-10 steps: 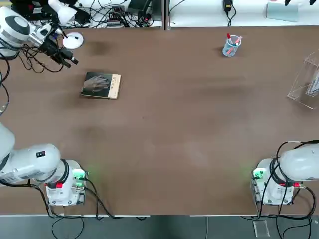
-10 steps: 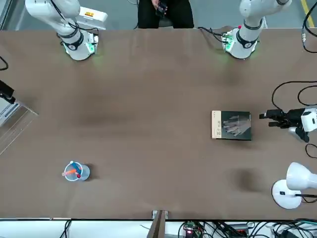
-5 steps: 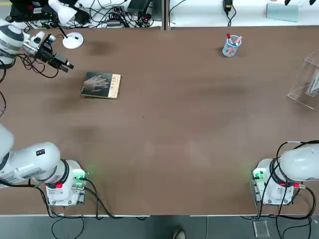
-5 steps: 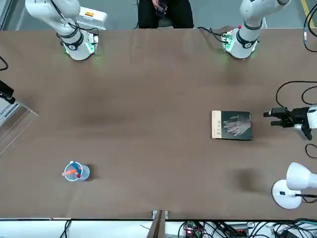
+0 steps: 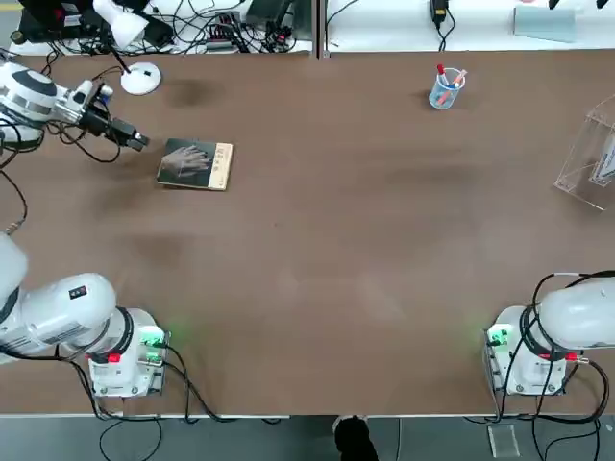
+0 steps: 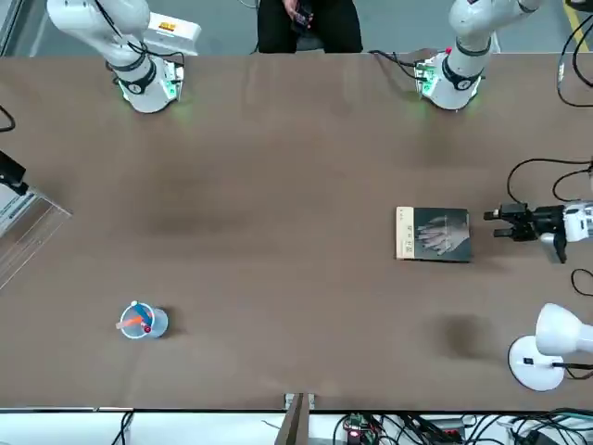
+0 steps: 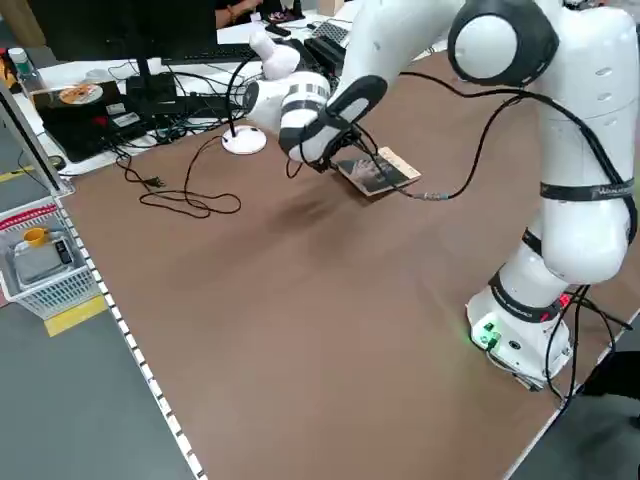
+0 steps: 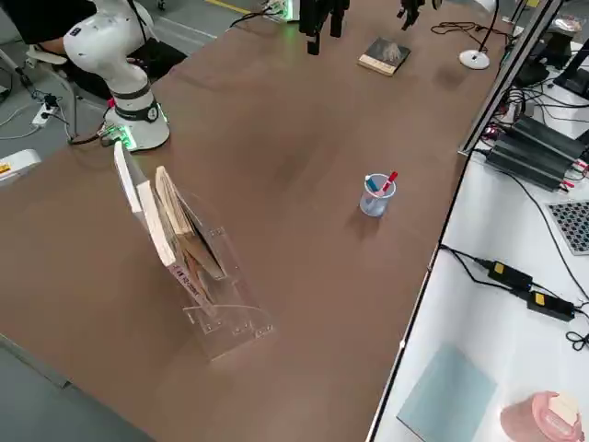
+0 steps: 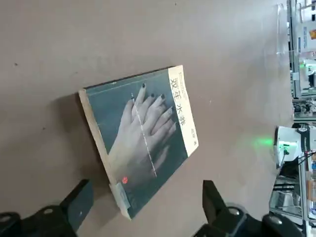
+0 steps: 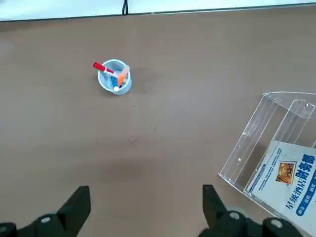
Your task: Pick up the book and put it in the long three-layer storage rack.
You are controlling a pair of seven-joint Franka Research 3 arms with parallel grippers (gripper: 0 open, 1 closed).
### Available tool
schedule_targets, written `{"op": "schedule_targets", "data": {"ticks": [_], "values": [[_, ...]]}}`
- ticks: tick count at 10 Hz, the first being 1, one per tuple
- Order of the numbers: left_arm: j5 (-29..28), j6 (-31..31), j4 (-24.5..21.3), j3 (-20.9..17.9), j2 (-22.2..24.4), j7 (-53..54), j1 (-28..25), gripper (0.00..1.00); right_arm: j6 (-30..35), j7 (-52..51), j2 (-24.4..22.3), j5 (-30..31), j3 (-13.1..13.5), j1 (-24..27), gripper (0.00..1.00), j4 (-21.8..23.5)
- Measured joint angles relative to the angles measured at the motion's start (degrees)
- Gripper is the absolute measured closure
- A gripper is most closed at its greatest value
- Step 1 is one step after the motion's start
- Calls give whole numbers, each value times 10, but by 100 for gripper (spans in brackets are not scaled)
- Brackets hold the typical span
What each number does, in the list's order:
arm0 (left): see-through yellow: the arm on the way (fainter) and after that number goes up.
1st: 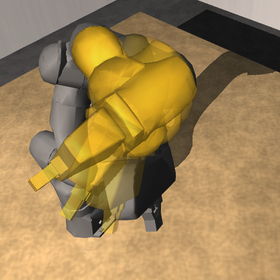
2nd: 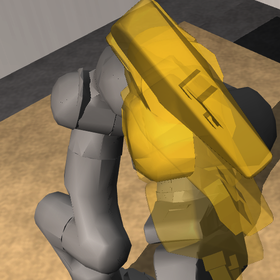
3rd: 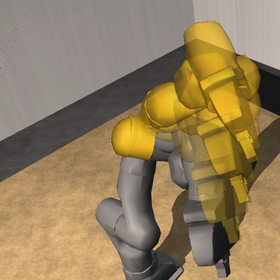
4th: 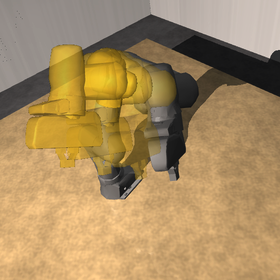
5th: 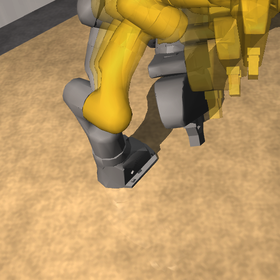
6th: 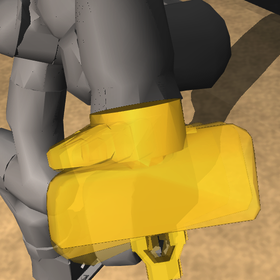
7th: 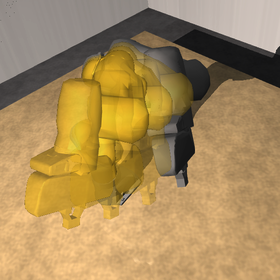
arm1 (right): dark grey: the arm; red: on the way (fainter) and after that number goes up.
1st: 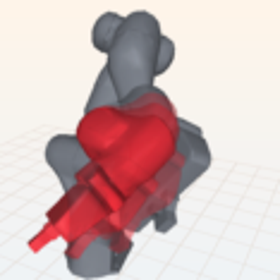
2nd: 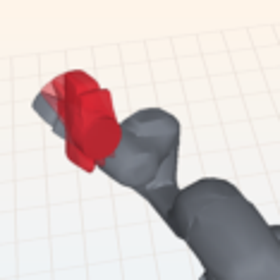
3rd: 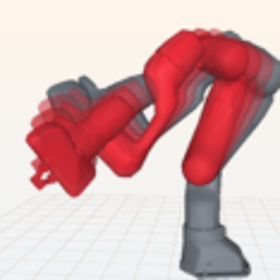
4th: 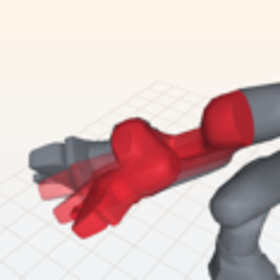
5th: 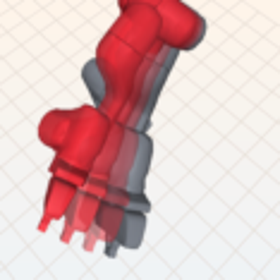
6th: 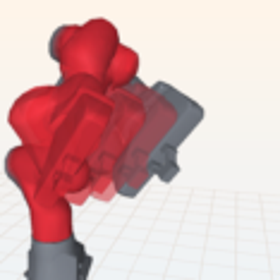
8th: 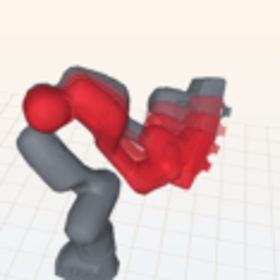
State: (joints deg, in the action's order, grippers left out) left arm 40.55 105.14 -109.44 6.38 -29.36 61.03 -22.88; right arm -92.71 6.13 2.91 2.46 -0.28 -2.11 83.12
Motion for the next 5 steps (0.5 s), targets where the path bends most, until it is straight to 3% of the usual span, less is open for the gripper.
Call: {"op": "schedule_targets", "data": {"ticks": [5], "values": [[4, 0, 22, 1, -28, 1, 0, 8, -7, 0, 0, 0, 0, 0, 0, 0]]}}
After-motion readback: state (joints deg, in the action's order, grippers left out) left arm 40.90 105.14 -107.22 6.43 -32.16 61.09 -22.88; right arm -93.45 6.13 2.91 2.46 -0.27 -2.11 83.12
